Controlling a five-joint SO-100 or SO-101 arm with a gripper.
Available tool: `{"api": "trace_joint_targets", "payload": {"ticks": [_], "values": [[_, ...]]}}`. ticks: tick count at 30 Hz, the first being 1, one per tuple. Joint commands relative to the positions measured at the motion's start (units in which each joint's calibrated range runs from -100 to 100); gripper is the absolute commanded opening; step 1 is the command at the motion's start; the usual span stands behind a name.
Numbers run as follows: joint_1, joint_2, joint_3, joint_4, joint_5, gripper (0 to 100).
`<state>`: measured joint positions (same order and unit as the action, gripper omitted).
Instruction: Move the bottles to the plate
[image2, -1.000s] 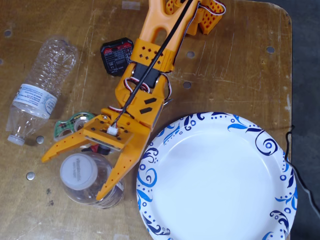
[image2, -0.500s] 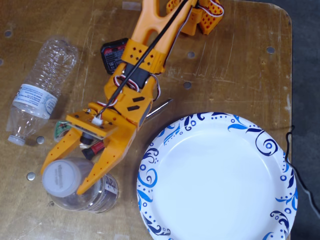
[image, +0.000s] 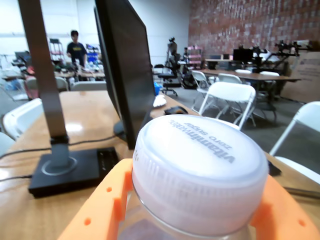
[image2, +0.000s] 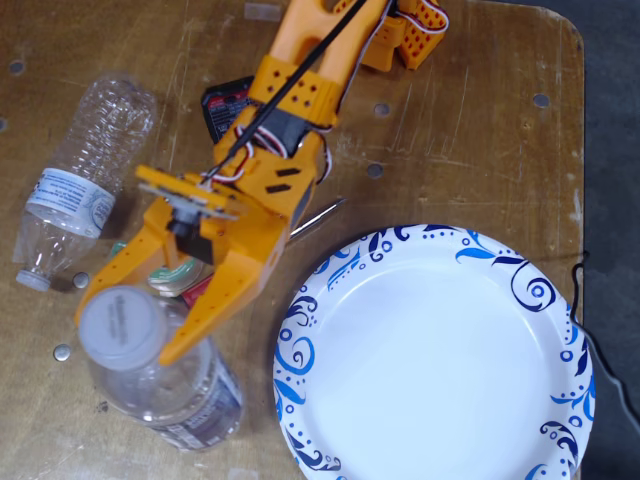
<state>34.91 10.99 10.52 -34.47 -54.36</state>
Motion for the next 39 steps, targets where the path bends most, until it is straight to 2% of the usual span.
{"api": "trace_joint_targets", "payload": {"ticks": [1,8,16,22,26,39], "values": [[-5.1,-11.92,0.47,5.66,-0.41,16],[-18.26,-32.74,9.48,22.98,-0.46,16],[-26.99,-49.52,31.82,24.2,-0.83,16],[-31.19,-51.04,48.04,10.27,-0.83,16],[-32.6,-47.5,52.63,1.48,-0.62,12],[-37.12,-25.32,36.05,-7.92,-0.46,12]]}}
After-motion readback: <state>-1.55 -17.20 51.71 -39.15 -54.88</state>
